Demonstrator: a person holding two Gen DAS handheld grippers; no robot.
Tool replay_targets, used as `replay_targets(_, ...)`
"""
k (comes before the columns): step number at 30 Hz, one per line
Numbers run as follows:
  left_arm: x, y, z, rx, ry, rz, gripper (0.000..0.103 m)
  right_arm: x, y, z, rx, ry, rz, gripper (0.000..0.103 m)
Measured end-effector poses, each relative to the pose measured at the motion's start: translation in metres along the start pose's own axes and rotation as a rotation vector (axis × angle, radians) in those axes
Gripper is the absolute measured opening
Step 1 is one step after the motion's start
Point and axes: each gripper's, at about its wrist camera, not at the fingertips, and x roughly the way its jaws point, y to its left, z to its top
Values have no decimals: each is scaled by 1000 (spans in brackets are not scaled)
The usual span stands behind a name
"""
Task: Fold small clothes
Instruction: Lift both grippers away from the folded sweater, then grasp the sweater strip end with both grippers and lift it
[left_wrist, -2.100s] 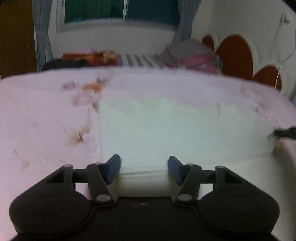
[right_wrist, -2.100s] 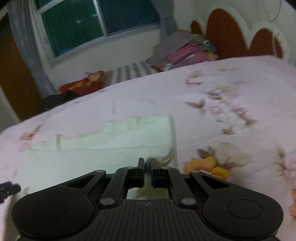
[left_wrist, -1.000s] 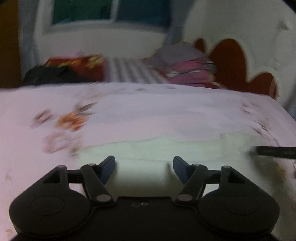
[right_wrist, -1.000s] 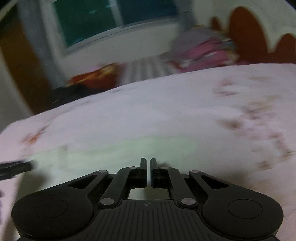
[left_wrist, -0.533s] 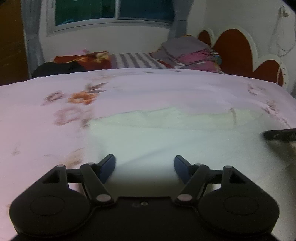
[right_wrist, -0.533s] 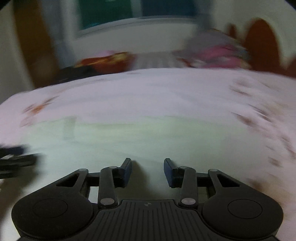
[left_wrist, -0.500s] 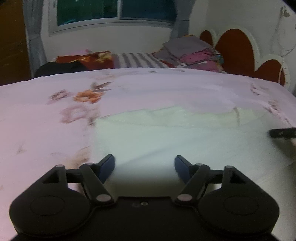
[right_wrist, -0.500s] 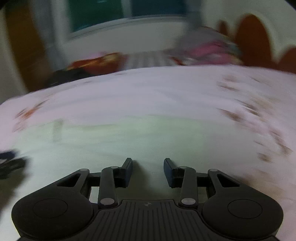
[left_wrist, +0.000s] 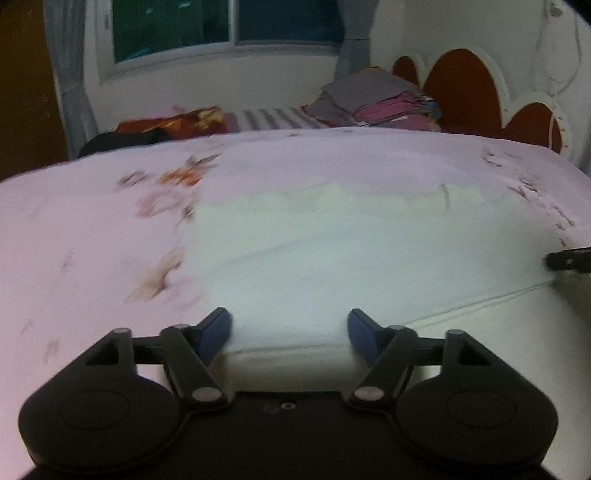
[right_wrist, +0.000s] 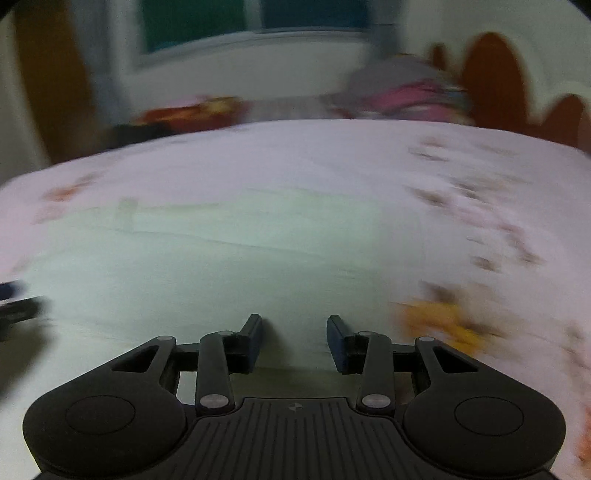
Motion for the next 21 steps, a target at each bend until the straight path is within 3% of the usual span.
replay_targets(1,-1,3,-1,-17,18,11,85,0,-7,0,19,-5,-39,39)
replay_targets(2,-3,5,-1,-27,25,6,83,1,-11,0,37,4,-63,39)
replay_targets(5,-3,7,-3,-27,28,-8,83,-7,-14,0,89,-14,-1,39)
replay_targets(7,-2,7,-6,-15,36,-3,83,-1,-12,-4,102,42,-15,39)
replay_targets(10,-12,10,-11,1,26,2,79,-20,-15,-4,150,28,-20,39)
replay_targets(12,-25,14,-17,3,9,5,84,-42,-14,-6,145,-16,6,39)
replay_targets(17,-64,28,-40,0,-10,44,93,-77,-26,-24,174,-6,52,39)
replay_targets(21,-93,39,-68,-9,19,82,91,-95,-29,-43,176,7,81,39)
